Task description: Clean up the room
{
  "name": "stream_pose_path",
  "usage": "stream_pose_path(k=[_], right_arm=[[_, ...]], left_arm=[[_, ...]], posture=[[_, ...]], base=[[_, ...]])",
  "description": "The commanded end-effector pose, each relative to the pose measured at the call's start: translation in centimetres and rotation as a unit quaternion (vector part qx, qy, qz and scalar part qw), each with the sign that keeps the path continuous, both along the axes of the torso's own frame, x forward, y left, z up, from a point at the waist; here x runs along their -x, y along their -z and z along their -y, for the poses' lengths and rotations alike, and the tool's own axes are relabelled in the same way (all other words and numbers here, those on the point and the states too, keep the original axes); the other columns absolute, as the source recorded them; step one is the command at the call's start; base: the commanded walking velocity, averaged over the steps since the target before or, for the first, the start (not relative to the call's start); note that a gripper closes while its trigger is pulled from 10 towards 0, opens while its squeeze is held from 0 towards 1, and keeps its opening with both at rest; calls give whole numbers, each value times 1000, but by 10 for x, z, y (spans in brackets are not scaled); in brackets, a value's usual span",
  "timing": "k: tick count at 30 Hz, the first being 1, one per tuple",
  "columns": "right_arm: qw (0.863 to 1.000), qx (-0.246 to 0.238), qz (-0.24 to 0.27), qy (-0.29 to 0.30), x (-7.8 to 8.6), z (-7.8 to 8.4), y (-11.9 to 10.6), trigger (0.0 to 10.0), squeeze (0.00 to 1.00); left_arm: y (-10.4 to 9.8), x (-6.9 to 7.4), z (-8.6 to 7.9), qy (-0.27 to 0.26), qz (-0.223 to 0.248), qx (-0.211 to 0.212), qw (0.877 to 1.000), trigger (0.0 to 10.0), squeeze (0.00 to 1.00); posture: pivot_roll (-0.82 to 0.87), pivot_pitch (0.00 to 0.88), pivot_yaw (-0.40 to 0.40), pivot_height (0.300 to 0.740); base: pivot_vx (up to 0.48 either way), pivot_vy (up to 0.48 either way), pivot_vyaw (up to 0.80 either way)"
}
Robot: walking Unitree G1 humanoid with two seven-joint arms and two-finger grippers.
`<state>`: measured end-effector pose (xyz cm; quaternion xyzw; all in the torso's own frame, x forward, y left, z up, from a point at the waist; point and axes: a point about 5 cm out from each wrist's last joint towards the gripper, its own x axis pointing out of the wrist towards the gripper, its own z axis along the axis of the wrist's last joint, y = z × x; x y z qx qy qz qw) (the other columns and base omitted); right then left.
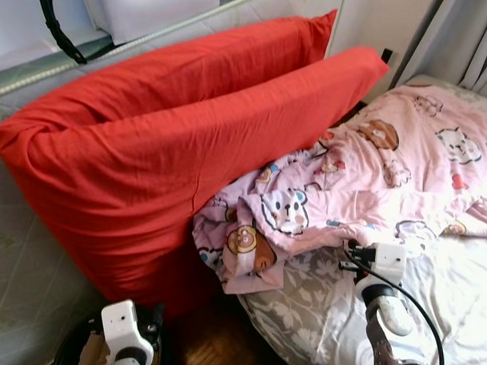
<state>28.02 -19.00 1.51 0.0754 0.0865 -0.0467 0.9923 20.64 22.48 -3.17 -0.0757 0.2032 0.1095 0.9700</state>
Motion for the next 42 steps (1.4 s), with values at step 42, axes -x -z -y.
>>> stream_pose_path(k=[42], right_arm=[[999,0,-4,35,-1,3,0,10000,0]], left_arm=[[56,69,-5,-2,-200,10,980,10000,0]], posture=[[126,213,-43,740]], base=[[0,0,0]])
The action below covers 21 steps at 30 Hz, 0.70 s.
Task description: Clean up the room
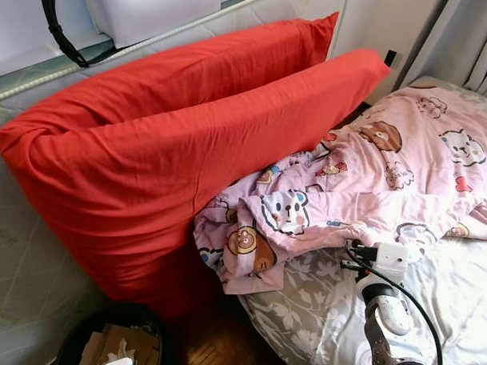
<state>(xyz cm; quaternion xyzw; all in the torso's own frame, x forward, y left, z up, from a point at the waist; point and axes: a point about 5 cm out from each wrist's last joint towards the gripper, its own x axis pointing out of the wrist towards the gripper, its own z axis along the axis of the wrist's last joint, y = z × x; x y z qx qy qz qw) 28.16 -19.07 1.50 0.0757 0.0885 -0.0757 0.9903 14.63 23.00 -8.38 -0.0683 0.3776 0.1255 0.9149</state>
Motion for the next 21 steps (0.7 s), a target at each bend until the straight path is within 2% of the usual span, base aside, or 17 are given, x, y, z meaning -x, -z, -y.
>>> stream_pose_path(k=[1,21], right_arm=[[1000,-2,1,7,1,3,0,10000,0],[1000,5,1,8,1,4,0,10000,0]], left_arm=[[4,8,1,7,-16,-2,1000,10000,0],[3,5,2,12,-11,-1,1000,10000,0]], posture=[[126,214,-44,740],[128,209,-40,740]], base=[[0,0,0],[0,0,0]])
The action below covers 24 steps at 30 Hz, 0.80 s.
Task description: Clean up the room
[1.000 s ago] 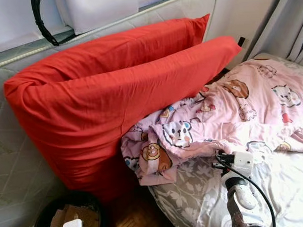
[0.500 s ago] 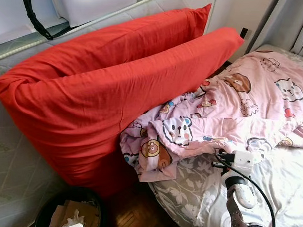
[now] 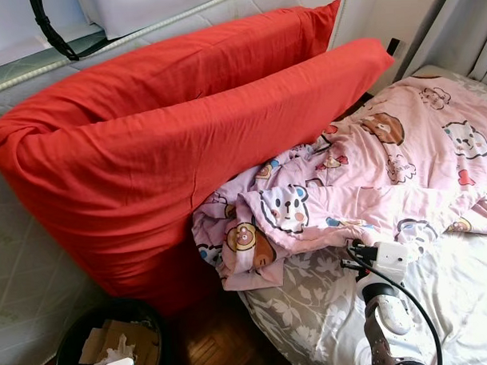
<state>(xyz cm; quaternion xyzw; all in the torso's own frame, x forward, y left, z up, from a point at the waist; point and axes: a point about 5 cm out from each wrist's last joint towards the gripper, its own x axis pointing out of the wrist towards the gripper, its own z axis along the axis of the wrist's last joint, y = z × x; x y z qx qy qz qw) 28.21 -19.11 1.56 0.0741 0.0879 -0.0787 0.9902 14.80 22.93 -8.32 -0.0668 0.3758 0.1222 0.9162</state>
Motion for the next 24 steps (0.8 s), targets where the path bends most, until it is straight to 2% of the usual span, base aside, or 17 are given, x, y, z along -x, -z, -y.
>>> stream_pose_path(k=[1,24], right_arm=[[1000,7,1,1,2,3,1,10000,0],[1000,3,3,3,1,1,0,10000,0]], left_arm=[[3,7,1,8,-13,-1,1000,10000,0],[4,9,1,11,-15,1,1000,10000,0]], posture=[[128,209,-40,740],[131,196,-41,740]], base=[[0,0,0],[0,0,0]])
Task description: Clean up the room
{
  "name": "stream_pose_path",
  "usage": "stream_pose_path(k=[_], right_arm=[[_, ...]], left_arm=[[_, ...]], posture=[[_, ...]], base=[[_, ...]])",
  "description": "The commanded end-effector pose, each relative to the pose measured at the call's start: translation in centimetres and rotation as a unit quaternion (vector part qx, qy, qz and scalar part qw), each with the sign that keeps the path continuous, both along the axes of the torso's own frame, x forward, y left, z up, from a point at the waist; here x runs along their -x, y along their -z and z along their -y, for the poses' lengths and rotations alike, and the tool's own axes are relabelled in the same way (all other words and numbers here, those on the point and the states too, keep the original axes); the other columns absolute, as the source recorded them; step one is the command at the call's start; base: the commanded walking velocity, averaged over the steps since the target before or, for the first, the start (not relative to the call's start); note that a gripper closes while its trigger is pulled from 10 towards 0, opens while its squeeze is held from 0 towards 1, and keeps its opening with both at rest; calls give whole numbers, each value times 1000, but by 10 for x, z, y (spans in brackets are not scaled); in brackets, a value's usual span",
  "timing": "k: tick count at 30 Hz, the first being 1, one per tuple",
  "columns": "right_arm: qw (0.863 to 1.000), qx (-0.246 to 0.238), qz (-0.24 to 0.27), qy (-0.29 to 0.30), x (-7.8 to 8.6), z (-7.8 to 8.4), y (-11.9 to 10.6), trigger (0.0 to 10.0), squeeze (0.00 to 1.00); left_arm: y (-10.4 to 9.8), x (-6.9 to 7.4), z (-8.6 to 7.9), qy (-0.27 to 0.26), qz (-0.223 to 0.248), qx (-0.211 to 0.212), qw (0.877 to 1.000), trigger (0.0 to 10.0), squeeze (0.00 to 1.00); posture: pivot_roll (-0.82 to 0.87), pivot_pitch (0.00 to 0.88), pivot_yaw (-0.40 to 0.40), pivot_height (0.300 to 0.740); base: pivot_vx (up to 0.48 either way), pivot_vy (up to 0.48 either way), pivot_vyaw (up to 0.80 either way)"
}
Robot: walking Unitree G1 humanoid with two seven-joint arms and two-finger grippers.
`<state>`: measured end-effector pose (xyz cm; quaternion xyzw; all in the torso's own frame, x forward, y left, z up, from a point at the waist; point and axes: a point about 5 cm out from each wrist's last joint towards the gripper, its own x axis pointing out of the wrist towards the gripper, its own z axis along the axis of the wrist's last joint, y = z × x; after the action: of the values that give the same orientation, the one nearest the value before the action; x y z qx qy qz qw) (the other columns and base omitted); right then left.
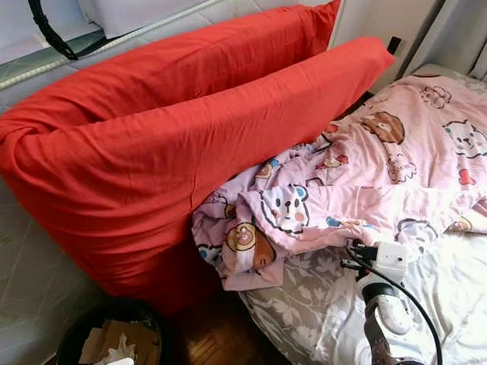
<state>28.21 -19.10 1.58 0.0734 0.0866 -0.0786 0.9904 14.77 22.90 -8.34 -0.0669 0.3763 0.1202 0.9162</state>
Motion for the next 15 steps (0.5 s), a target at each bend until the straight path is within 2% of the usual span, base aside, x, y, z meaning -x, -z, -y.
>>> stream_pose_path(k=[1,15], right_arm=[[1000,2,2,3,1,1,0,10000,0],[1000,5,1,7,1,3,0,10000,0]], left_arm=[[4,8,1,9,-15,0,1000,10000,0],[5,10,2,7,-17,2,1000,10000,0]], posture=[[131,196,-41,740],[133,206,-45,740]], base=[[0,0,0],[0,0,0]])
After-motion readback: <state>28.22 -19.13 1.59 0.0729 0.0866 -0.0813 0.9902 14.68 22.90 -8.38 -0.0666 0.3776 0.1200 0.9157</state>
